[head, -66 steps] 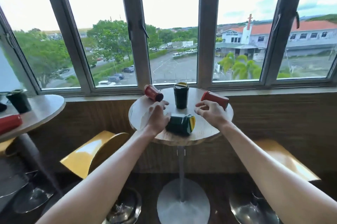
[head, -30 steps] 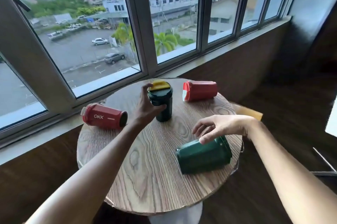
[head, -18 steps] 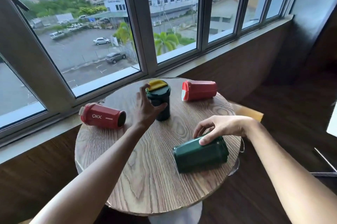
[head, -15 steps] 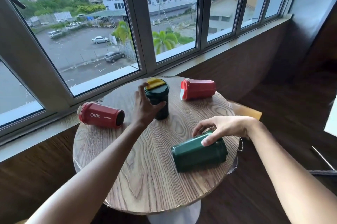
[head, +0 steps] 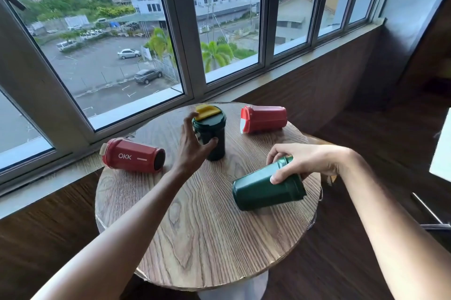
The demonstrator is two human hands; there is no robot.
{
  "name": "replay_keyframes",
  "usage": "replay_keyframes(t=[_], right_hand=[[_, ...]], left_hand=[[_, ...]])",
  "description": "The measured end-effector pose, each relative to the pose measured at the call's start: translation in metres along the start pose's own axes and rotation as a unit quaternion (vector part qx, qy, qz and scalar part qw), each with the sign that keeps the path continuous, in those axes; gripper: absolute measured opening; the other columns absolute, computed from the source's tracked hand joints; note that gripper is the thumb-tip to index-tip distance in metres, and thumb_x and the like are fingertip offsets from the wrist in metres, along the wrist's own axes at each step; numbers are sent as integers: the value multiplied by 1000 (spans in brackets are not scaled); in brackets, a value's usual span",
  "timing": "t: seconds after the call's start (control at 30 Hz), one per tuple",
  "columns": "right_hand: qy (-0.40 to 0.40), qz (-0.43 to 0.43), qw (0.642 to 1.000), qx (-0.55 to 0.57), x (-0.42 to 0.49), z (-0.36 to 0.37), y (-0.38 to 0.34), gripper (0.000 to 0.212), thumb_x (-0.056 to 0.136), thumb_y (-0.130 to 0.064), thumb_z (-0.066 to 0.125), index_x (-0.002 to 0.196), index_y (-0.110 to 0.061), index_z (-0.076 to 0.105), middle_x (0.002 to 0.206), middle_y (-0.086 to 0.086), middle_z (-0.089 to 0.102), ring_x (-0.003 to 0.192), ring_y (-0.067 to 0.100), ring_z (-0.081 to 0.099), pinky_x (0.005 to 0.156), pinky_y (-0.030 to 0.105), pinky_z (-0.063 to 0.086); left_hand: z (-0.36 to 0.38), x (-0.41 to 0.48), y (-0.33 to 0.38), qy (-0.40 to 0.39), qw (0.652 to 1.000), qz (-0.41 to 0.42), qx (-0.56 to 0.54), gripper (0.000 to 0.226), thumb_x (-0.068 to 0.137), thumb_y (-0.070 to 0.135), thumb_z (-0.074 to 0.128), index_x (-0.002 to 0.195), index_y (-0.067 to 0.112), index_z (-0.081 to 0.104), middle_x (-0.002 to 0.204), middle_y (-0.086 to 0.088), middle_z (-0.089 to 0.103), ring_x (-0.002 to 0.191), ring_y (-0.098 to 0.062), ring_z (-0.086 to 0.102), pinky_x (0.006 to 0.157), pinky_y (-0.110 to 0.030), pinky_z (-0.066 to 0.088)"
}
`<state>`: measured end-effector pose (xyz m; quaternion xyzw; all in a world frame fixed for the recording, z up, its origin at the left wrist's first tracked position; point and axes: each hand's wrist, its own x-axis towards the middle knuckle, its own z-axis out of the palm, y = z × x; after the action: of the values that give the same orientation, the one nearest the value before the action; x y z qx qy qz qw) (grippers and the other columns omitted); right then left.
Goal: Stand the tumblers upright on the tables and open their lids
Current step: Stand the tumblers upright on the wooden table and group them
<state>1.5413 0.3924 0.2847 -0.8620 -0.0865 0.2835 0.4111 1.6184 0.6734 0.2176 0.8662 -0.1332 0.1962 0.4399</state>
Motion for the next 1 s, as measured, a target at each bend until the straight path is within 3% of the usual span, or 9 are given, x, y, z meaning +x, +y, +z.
replay_keyframes(t=[0.13, 0.27, 0.5, 0.73, 0.9, 0.97, 1.0], right_hand=[[81, 17, 986, -145, -2, -7, -34, 49, 65, -46, 82, 107, -33, 62, 111, -3, 53, 101, 16, 58, 87, 40, 55], [117, 25, 967, -225, 6, -2, -65, 62, 65, -46, 81, 118, -29, 52, 112, -3, 52, 100, 17, 55, 85, 38, 54], [187, -9, 947, -261, 30, 23, -78, 83, 62, -52, 80, 128, -28, 35, 121, 2, 38, 112, 26, 47, 93, 49, 49], [268, -92, 938, -201, 29, 37, -62, 83, 60, -62, 79, 126, -32, 40, 126, -3, 39, 112, 21, 48, 99, 46, 46], [194, -105, 958, -186, 21, 26, -46, 86, 60, -51, 83, 128, -42, 32, 128, -3, 34, 119, 22, 43, 105, 47, 41], [145, -108, 967, -182, 18, 23, -42, 93, 60, -44, 85, 133, -46, 28, 131, -3, 33, 123, 21, 41, 107, 44, 39], [133, -114, 969, -176, 17, 23, -41, 93, 61, -41, 85, 134, -47, 27, 131, -3, 34, 121, 20, 42, 106, 39, 40]], left_hand=[[0, 0, -1, -4, 1000, 6, -8, 75, 78, 23, 71, 139, 15, 28, 143, -17, 37, 127, -26, 44, 97, -52, 51], [0, -1, -1, -3, 1000, 5, -15, 75, 77, 24, 70, 139, 15, 29, 143, -18, 37, 127, -30, 46, 96, -52, 51], [-1, 0, -6, -5, 1000, 16, -19, 80, 75, 22, 76, 138, 17, 28, 138, -17, 40, 126, -32, 47, 97, -52, 51], [3, -2, -3, 6, 998, -13, -53, 95, 76, 8, 79, 147, 10, 15, 149, -20, 35, 128, -29, 47, 95, -39, 50], [1, -1, -2, -5, 998, -30, -60, 98, 76, 12, 80, 148, 17, 13, 145, -20, 41, 130, -32, 47, 98, -49, 50], [2, -1, -1, -3, 997, -35, -65, 99, 75, 14, 82, 148, 17, 15, 144, -17, 43, 127, -25, 47, 100, -41, 50], [3, 0, 0, -1, 997, -35, -66, 98, 74, 15, 83, 147, 16, 18, 142, -15, 45, 124, -20, 47, 98, -30, 49]])
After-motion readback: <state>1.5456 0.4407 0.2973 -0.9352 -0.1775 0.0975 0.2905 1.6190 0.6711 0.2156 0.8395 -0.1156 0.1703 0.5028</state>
